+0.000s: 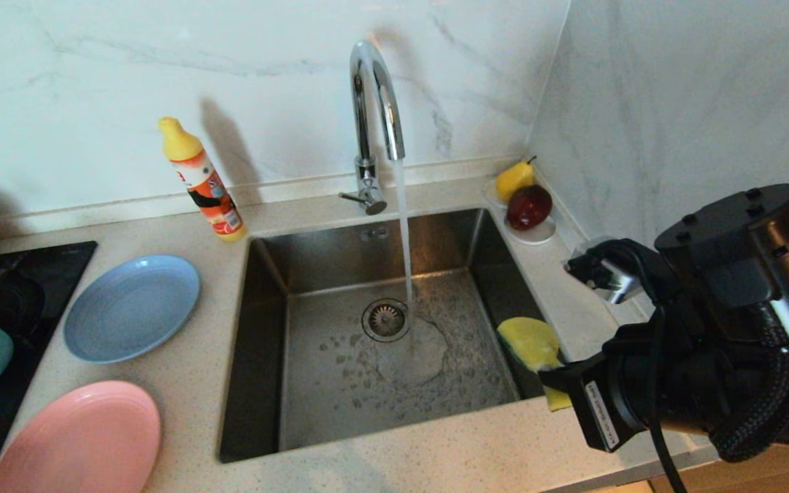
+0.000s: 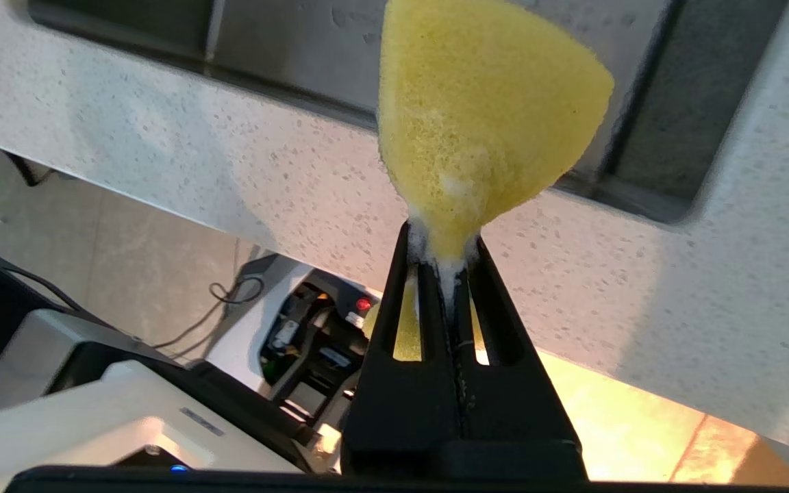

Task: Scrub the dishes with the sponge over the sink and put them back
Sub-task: Pick up a bowl and the sponge

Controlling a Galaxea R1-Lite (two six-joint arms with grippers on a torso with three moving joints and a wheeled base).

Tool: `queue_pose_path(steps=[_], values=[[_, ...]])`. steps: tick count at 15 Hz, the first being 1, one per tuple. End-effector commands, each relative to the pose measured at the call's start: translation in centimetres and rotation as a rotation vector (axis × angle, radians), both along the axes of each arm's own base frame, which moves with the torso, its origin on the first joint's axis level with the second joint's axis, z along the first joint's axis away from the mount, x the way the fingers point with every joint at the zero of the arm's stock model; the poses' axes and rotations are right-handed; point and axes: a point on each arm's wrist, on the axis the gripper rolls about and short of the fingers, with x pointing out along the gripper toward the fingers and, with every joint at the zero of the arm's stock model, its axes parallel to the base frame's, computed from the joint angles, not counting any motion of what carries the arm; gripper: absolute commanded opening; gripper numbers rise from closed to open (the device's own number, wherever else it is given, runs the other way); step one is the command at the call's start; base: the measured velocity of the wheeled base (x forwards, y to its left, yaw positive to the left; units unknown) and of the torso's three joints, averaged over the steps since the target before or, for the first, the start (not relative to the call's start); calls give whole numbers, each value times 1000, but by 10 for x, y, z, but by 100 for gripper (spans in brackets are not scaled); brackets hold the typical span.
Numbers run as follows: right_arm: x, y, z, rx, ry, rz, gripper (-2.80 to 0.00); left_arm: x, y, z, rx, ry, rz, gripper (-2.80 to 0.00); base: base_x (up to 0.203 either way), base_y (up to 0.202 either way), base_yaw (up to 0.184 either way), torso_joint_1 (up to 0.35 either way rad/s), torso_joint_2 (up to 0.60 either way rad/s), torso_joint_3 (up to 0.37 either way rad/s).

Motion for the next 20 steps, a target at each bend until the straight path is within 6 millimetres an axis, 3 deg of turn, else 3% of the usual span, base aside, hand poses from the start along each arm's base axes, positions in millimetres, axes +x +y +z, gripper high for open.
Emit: queue_pose_path(steps=[1, 7, 8, 11, 12, 16, 20], values=[[4, 6, -3, -6, 13, -2, -280, 1, 0, -4, -2, 13, -1, -280, 0, 0, 0, 0, 0, 0], [3, 6, -8, -18, 28, -4, -280, 0, 0, -1, 13, 8, 4, -280, 0, 0, 0, 0, 0, 0], [3, 3, -9, -24, 34, -8, -280, -3, 0, 11, 15, -23, 7, -280, 0, 0, 0, 0, 0, 0], [5, 4, -9, -23, 33, -13, -280, -12, 1, 89, 18, -122, 67, -280, 0, 0, 0, 0, 0, 0], [5, 4, -5, -13, 23, -14, -280, -6, 2, 111, 29, -108, 99, -280, 0, 0, 0, 0, 0, 0], [9, 7, -1, -7, 14, -18, -280, 36, 5, 186, 53, -48, 195, -280, 0, 0, 0, 0, 0, 0], [13, 11, -2, -9, 15, -18, -280, 128, 14, 227, 78, 120, 389, -280, 0, 0, 0, 0, 0, 0]])
